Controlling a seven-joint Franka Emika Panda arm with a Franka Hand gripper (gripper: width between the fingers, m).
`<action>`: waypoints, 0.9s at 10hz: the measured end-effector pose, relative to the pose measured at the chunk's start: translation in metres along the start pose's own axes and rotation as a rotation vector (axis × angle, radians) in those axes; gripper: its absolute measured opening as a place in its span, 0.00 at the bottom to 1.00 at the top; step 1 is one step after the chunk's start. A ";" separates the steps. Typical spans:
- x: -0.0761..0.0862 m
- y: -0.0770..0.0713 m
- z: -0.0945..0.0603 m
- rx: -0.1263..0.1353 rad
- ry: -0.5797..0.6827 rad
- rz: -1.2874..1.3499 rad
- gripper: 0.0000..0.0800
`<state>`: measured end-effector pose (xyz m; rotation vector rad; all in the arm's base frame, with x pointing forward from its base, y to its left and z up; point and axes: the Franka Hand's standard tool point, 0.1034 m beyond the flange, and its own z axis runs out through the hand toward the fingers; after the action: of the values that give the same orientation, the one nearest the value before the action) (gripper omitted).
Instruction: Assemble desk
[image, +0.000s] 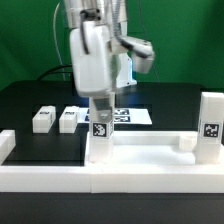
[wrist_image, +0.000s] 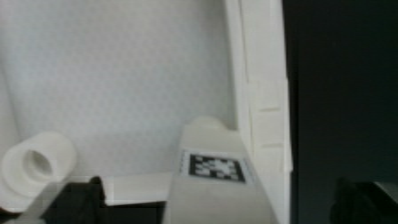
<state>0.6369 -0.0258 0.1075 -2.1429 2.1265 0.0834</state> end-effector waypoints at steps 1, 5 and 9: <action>-0.008 0.002 -0.002 0.002 -0.008 0.001 0.80; -0.048 0.026 -0.012 0.017 -0.018 0.040 0.81; -0.049 0.031 -0.007 0.018 -0.009 0.035 0.81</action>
Offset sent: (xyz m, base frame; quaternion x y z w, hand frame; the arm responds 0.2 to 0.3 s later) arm -0.0323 0.0369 0.0210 -0.0077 0.0035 0.0582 0.9983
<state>0.6053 0.0219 0.1189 -2.0920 2.1523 0.0767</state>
